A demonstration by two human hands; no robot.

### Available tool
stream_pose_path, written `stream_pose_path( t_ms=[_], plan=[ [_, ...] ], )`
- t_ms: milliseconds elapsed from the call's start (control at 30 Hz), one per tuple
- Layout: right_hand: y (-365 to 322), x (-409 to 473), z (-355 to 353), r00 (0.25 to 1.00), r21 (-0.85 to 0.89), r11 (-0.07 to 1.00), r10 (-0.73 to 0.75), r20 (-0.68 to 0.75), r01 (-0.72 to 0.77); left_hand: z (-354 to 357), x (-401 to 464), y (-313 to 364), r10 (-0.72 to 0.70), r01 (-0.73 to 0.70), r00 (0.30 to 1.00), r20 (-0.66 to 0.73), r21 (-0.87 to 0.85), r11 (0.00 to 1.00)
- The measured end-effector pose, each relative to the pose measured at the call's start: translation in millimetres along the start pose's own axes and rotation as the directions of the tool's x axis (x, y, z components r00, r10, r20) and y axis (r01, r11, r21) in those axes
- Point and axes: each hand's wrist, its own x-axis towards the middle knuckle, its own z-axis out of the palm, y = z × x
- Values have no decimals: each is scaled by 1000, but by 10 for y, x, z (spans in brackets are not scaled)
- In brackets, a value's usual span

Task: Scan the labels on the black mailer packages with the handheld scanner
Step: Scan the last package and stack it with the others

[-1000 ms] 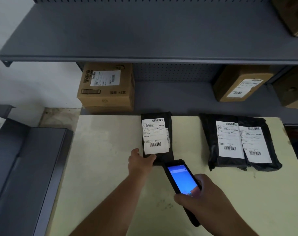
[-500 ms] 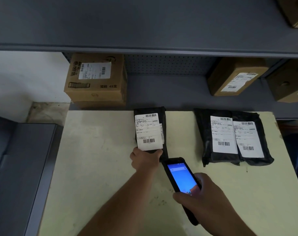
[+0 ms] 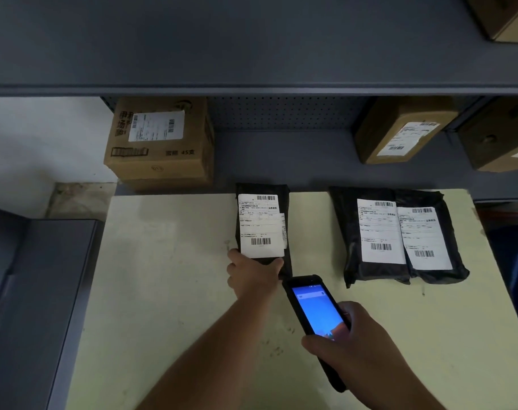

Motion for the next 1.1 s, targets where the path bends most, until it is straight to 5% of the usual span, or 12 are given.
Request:
stream_pose_path(
  t_ms=[367,633,1100],
  plan=[
    [-9,-29,-55,1000,16,1000,-19,-17,19,-233,60,-138,-19,51,984,176,-177,983],
    [-66,-64,-44,1000,-14,1000,-4,4,4,-380,154,-269,6,152,899,438,-325,933],
    [-103,-150,-74,998,-99,995,-23,58,29,-540,135,-557,140,75,890,434,-442,894]
  ],
)
